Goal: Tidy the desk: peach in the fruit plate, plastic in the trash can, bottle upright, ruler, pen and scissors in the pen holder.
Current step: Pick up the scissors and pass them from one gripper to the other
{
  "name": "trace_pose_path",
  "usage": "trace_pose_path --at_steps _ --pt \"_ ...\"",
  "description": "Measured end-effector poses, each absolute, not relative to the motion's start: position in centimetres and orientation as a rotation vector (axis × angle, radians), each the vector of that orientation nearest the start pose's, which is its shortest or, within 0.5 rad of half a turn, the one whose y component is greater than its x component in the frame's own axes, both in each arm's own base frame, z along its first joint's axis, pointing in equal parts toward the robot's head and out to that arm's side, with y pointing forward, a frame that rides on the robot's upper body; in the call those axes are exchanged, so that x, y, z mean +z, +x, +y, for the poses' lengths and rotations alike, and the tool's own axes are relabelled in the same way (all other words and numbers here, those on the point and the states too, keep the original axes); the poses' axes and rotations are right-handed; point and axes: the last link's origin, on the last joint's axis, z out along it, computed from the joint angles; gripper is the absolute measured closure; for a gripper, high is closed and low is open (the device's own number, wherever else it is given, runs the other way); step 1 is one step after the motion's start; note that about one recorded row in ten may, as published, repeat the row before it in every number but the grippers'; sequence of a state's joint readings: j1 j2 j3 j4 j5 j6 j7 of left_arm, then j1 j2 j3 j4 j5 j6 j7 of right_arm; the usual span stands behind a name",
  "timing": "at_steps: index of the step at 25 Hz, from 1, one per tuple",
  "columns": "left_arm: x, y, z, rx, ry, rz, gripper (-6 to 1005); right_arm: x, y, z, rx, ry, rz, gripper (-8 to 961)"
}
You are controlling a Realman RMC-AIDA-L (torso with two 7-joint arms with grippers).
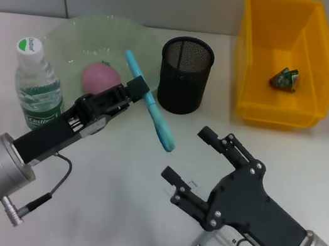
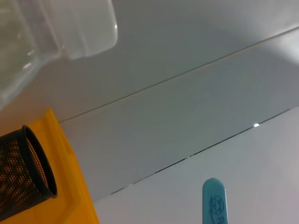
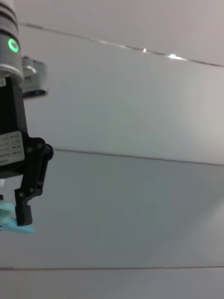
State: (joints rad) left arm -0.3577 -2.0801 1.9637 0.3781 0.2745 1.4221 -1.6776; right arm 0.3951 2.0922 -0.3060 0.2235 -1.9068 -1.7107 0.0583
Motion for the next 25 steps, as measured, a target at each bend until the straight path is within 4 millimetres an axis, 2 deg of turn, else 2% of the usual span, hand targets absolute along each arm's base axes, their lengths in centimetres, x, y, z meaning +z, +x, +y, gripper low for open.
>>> trace_pose_path --at_steps 17,25 --pt "-7.5 -22.3 27.2 -1.740 -1.987 -1.724 725 -9.0 23.7 21.7 1.149 -2.132 0.016 190" --pt "-7.9 -21.9 27.1 -1.758 -1.939 -1.737 721 -9.1 23.5 22.6 1.126 -2.100 0.040 191"
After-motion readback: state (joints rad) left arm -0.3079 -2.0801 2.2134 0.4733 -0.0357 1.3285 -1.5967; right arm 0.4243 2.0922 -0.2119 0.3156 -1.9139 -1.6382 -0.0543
